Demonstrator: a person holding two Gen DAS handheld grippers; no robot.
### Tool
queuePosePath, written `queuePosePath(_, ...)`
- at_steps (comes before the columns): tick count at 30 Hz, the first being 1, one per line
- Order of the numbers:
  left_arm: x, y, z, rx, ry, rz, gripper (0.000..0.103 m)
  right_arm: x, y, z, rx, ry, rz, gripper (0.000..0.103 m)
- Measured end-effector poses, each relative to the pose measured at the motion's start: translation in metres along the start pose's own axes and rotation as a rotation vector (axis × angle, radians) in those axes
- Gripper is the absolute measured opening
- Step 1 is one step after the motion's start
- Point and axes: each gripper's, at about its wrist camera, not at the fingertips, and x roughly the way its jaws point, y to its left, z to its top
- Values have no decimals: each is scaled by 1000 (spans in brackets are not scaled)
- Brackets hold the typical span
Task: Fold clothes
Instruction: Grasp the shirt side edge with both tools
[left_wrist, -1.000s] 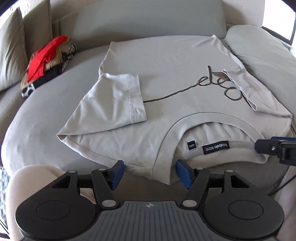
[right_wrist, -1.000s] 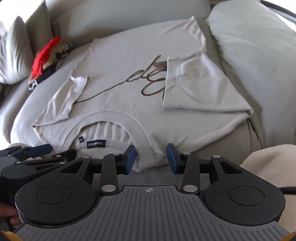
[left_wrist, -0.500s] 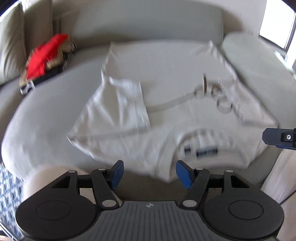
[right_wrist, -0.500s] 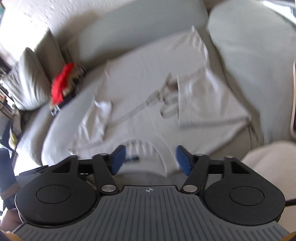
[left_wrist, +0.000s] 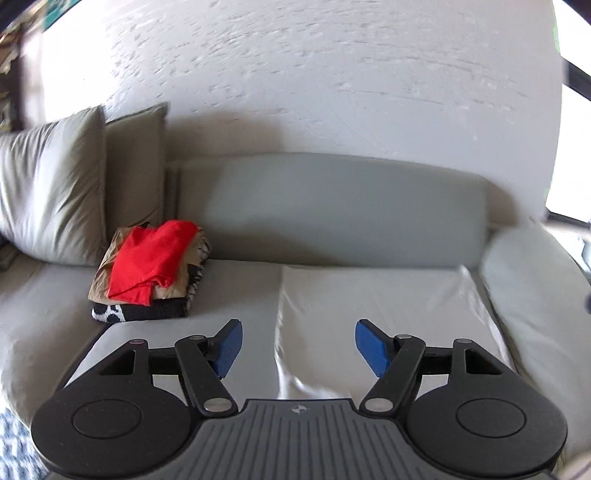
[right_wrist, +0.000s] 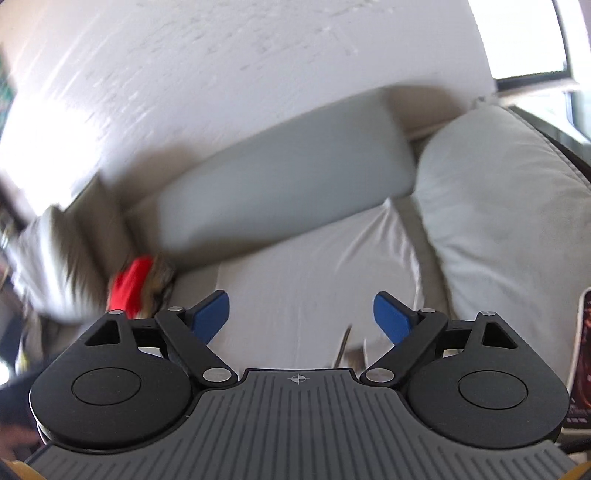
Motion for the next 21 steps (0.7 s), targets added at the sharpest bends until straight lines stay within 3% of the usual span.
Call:
queuePosePath(3, 51, 15, 16, -43, 89, 9, 65, 41, -13, 20, 45, 6, -98, 65)
queuePosePath(5, 89, 18, 24, -42, 150, 9, 65, 71, -26, 30, 69, 29, -163, 61)
queuePosePath(9, 165, 26, 34, -79, 261, -21, 63, 141, -48, 44, 66, 79, -235, 60)
queuePosePath(12, 227, 42, 32, -207, 324, -66, 49, 189, -66, 52, 73, 102, -322, 70)
queuePosePath(14, 259, 53, 28, -303, 335, -63, 47, 217, -81, 60, 85, 95, -347, 69)
queuePosePath(17, 285, 58, 27, -381, 293, -102, 47, 255, -106, 76, 108, 47, -310, 58)
queuePosePath(18, 289, 55, 26, -387, 272, -128, 47, 270, -113, 82, 111, 43, -278, 52)
queuePosePath(21, 299, 41, 26, -356, 221, -152, 47, 314, -134, 96, 125, 69, -210, 50)
